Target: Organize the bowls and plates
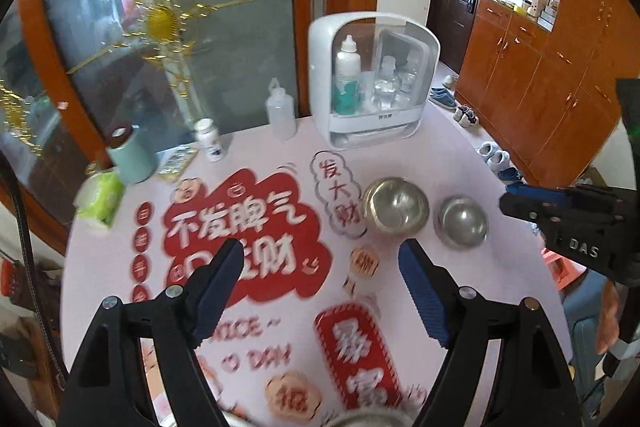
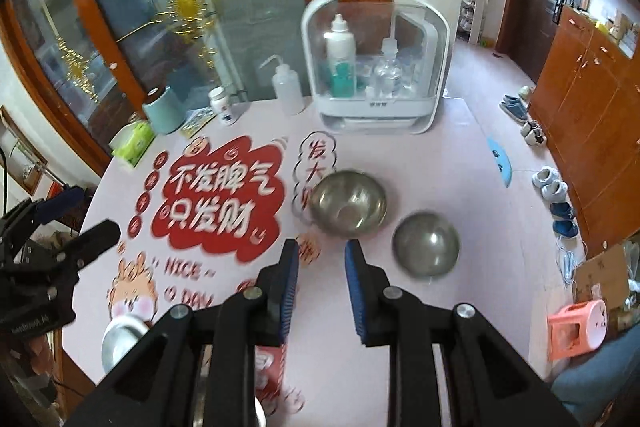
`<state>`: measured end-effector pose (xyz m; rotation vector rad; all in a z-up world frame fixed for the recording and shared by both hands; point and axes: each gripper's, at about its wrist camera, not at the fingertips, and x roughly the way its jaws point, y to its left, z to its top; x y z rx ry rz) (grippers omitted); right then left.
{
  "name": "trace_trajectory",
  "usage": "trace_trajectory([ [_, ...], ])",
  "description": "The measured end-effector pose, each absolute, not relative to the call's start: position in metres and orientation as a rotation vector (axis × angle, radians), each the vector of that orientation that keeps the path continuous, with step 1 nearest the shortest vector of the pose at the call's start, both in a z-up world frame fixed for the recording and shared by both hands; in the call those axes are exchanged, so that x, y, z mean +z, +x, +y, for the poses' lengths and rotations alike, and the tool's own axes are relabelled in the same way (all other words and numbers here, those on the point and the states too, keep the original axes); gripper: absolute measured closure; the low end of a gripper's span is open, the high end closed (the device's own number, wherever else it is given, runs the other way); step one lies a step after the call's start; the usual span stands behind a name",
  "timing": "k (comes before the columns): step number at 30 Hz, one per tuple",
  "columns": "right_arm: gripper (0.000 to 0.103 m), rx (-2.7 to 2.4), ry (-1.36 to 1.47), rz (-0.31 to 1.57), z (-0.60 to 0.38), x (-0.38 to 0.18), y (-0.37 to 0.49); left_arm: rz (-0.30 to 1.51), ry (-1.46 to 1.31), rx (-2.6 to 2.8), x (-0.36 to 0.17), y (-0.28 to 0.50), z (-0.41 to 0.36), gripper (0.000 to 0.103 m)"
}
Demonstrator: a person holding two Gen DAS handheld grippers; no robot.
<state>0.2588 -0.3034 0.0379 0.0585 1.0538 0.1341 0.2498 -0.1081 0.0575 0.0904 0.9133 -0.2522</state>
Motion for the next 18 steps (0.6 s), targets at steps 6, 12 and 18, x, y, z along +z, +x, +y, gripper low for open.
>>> trace_trajectory([
  [6, 0.079, 0.154, 0.098, 1.13, -0.331, -0.021, 0.33, 0.998, 0.041, -0.247, -0.004, 0.326, -0.136, 0.024],
  [12, 0.079, 0.183, 0.185, 1.25, -0.351, -0.086, 0.37, 1.131, -0.039, -0.249, -0.085, 0.373, -0.147, 0.025],
  [18, 0.079, 0.18, 0.211, 1.32, -0.362, -0.13, 0.386, 1.263, -0.136, -0.218, -0.149, 0.398, -0.15, 0.025],
])
